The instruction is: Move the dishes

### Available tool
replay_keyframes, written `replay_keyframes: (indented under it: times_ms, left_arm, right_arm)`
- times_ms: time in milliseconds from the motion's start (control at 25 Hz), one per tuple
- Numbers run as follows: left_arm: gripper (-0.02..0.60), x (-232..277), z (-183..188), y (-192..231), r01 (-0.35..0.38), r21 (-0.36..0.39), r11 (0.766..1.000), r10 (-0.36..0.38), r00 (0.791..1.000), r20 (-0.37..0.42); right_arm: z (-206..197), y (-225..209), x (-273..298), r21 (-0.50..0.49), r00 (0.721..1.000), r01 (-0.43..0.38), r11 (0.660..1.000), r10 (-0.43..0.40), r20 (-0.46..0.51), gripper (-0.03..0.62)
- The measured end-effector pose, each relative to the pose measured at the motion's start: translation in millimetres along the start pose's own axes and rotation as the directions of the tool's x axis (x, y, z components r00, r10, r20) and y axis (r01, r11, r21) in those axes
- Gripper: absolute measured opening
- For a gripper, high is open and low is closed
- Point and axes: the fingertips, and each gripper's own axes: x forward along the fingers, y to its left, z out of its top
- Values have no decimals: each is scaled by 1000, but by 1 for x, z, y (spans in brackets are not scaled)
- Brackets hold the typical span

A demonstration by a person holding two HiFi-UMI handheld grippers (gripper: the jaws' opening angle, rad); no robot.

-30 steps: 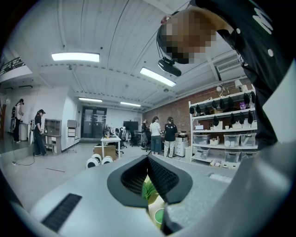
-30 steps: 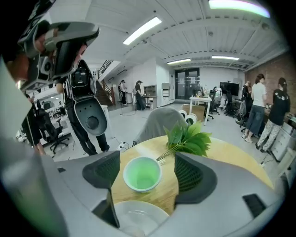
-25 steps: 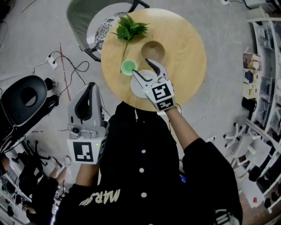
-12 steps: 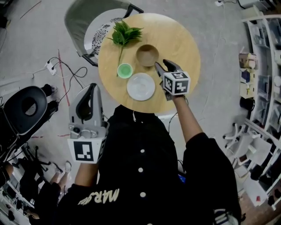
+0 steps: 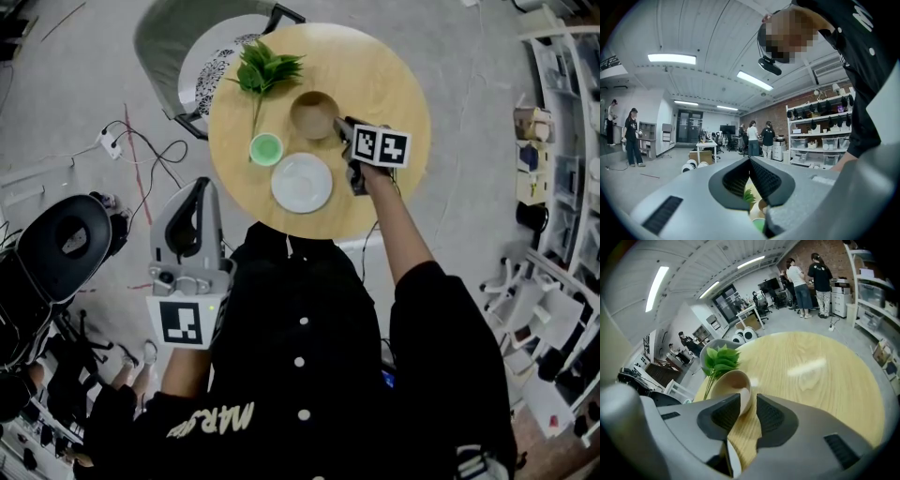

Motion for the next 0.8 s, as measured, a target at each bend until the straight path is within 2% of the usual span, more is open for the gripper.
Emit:
replay_keyframes:
  times_ms: [320,520,800]
  left_arm:
    - [3,3,-5,2,-4,-5,1000,3,1000,-11]
    - [3,4,-4,3,-7,-4,1000,7,1000,-15]
    - [3,3,-5,4,-12,-3,1000,12,1000,-18]
  right_arm:
    - [-2,-4,15,58,998,11,998,-8,-56,60]
    - [-1,-2,19,56,997,18,998,-14,-77,46]
    - [2,-4,18,22,995,72,997,-71,-63,9]
